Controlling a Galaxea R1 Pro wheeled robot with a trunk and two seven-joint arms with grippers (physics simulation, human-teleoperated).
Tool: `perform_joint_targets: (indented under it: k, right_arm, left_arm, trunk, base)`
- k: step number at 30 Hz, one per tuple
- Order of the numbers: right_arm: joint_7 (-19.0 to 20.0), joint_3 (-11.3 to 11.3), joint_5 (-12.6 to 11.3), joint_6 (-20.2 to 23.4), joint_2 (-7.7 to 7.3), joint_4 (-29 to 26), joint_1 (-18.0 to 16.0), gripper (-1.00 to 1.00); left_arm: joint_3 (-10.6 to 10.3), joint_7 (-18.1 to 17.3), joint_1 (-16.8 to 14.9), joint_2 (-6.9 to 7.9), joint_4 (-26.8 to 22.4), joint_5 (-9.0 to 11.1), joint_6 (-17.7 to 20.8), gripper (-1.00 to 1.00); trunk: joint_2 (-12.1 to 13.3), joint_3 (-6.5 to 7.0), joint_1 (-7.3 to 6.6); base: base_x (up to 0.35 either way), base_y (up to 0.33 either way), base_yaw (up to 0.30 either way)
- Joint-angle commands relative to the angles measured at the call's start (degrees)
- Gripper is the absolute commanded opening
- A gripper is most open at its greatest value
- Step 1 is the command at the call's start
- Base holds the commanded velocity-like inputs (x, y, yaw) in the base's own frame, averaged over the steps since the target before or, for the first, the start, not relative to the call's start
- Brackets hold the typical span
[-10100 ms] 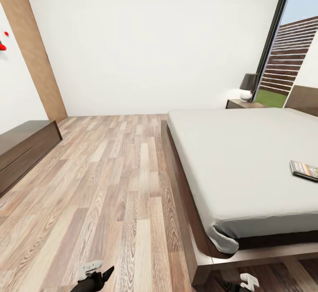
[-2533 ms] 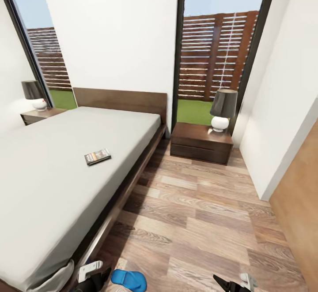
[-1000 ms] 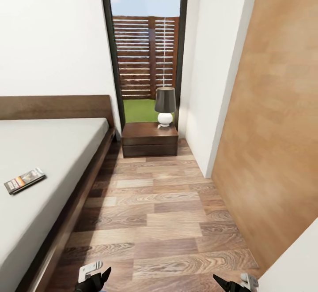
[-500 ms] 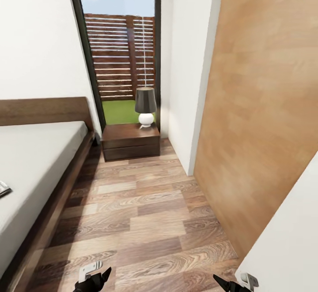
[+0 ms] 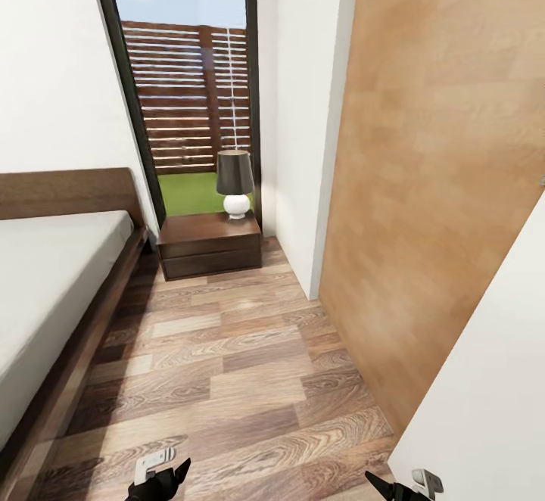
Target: In the bedroom, move the book from the bed onto either nightstand, and place the two sandals side by side next to the bed.
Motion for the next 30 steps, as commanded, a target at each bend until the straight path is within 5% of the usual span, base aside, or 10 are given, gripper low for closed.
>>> perform_joint_targets:
  k: [1,13,18,21,23,25,30]
  right_arm:
    - [0.16,-0.30,0.33,-0.33,-0.01,0.09,-0.04,1.00]
    - [-1.20,-0.21,0.37,-0.33,0.16,0.33,-0.04,1.00]
    - [-21.42,0.15,0.69,-0.33,5.42,0.39,-0.04,1.00]
    - [-25.98,0.16,2.12,-0.33,6.44,0.43,-0.04,1.00]
    - [-27.39,0.15,5.14,-0.29,6.75,0.44,-0.04,1.00]
    - [-27.70,0.14,6.62,-0.27,6.80,0.44,-0.04,1.00]
    - [-27.98,0.14,8.02,-0.24,6.87,0.45,-0.04,1.00]
  left_arm:
    - [-0.03,-0.41,-0.05,0.00,0.09,0.60,-0.01,1.00]
    - [-0.08,-0.36,-0.01,-0.04,0.09,0.64,-0.01,1.00]
    - [-0.13,3.08,-0.02,-1.39,0.12,0.05,0.02,1.00]
    - [-0.52,9.03,0.02,-2.13,1.30,-2.99,0.06,1.00]
    - [-0.73,13.15,0.58,-2.40,2.15,-8.53,0.02,1.00]
    - [-0.79,14.17,1.32,-2.46,2.35,-11.26,0.00,1.00]
    - [-0.81,15.14,2.15,-2.52,2.52,-14.06,-0.01,1.00]
  trunk:
    - [-0.02,-0.05,-0.01]
    - [-0.02,-0.05,-0.01]
    - [-0.02,-0.05,-0.01]
    - [-0.02,-0.05,-0.01]
    - [-0.02,-0.05,-0.01]
    - [-0.02,-0.05,-0.01]
    - [-0.02,-0.05,-0.01]
  base:
    - [0.000,0.000,-0.004]
    - [0.000,0.000,-0.001]
    - [0.000,0.000,0.000]
    - [0.000,0.000,0.000]
    - [0.000,0.000,0.000]
    - [0.000,0.000,0.000]
    - [0.000,0.000,0.000]
